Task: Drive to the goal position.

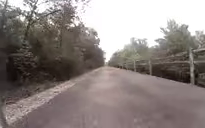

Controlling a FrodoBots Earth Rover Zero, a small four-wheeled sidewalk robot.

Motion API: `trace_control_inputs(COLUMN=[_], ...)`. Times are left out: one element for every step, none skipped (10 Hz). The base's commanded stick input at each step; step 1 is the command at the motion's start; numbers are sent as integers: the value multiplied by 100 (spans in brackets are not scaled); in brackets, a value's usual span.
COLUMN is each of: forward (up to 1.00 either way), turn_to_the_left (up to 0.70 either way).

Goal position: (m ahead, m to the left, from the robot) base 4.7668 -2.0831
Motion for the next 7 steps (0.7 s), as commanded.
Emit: trace_control_inputs(forward=[70, 70, 70, 70, 70, 70, 70], turn_to_the_left=[0, 0, 0, 0, 0, 0, 0])
